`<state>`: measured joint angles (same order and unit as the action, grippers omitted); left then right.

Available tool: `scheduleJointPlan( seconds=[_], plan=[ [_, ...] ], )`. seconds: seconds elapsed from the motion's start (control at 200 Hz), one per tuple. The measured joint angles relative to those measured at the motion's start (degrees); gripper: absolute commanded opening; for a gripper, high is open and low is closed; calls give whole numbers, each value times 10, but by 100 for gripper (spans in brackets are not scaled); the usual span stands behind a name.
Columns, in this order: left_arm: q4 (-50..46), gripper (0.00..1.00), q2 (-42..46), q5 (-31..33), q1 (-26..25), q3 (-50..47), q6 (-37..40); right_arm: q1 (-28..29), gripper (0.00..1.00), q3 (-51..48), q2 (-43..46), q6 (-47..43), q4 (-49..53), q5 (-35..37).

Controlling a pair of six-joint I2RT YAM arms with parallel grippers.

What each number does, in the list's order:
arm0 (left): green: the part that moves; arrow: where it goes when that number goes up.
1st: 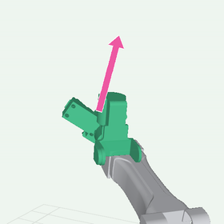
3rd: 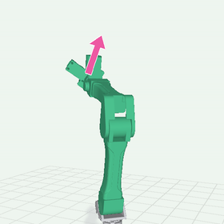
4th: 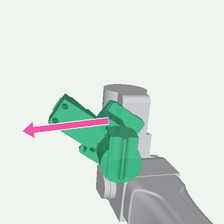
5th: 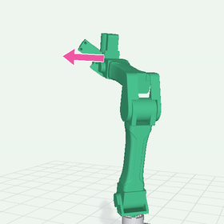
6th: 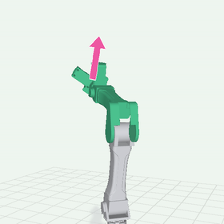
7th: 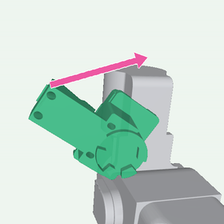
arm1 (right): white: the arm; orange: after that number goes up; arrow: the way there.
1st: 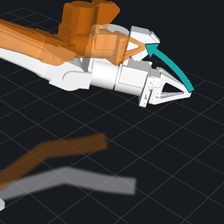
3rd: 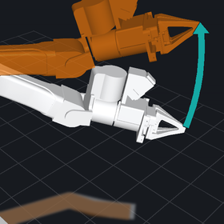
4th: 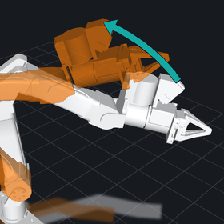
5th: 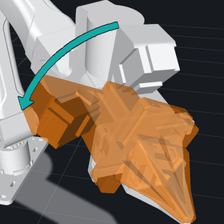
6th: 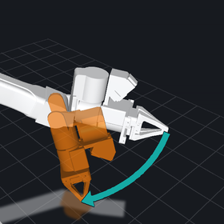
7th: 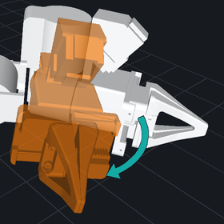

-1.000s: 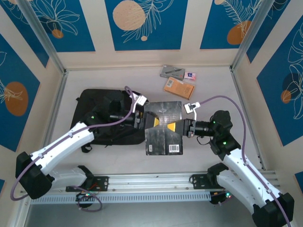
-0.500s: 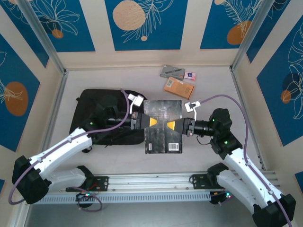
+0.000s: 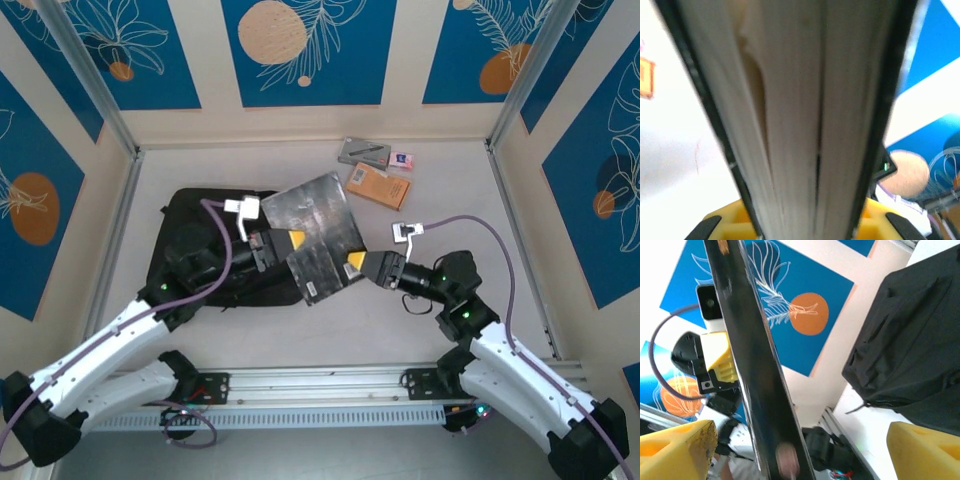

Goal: Pack books, pencil case, and school supplies into a backpack

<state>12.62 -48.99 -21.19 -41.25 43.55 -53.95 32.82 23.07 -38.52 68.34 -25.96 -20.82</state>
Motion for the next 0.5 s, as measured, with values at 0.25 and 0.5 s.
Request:
scheduleJointPlan(
  seconds=[0.25,0.5],
  plan=[
    [56,0,6,92,0,-17,-55,116,88,8,-97,38,-134,107],
    [73,0,20,139,0,-17,-69,177,77,82,-184,0,-193,224]
  ],
)
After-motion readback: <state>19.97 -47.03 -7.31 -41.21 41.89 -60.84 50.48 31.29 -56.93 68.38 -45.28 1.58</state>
